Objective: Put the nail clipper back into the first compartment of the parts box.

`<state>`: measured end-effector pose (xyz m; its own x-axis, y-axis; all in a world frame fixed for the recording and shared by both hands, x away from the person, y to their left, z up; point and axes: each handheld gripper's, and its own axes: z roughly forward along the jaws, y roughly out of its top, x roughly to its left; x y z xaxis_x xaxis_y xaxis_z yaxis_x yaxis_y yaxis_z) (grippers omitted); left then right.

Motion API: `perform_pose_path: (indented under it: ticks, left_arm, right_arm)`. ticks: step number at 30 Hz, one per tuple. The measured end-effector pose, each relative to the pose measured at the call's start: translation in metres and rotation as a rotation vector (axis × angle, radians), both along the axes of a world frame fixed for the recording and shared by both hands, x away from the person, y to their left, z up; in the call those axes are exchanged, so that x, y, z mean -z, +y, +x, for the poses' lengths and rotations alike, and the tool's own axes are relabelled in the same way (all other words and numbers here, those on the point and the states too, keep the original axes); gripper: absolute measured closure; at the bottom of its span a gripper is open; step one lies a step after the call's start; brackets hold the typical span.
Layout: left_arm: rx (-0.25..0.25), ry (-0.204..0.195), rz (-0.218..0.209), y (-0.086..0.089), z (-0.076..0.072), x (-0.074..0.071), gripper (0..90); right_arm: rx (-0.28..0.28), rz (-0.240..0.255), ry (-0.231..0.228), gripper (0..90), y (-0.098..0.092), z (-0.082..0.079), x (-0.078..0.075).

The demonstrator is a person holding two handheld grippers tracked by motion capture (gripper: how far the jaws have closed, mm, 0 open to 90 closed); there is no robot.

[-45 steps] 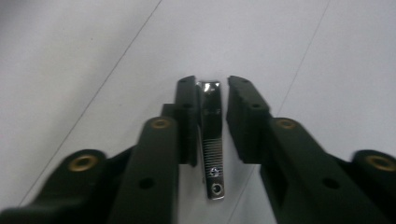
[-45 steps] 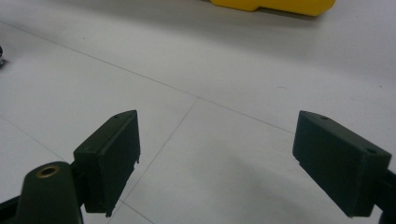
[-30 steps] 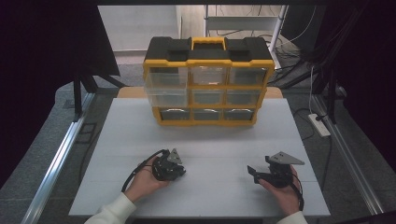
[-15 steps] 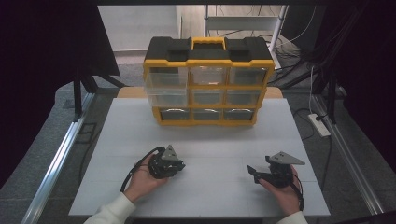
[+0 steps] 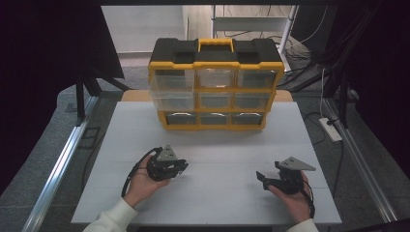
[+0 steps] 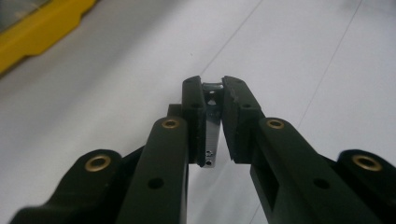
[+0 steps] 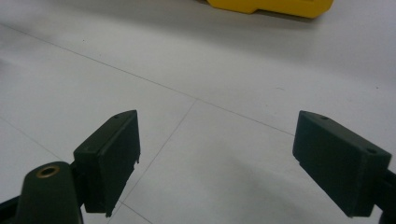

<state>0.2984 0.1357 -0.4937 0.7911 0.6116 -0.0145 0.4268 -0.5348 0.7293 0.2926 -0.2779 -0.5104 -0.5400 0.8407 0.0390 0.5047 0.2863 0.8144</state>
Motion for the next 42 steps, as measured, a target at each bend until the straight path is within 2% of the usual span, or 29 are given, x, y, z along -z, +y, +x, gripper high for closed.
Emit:
perform_pose_path:
  ticks: [15,42]
  left_arm:
    - [-0.013,-0.025,-0.021,0.007,-0.001,-0.013,79.8]
    - [-0.043,-0.068,-0.108,0.022,-0.003,-0.042,79.9]
  right_arm:
    - [-0.003,0.004,0.003,15.7,0.001,0.0,0.0]
    - [0.0,0.002,0.001,15.7,0.0,0.0,0.0]
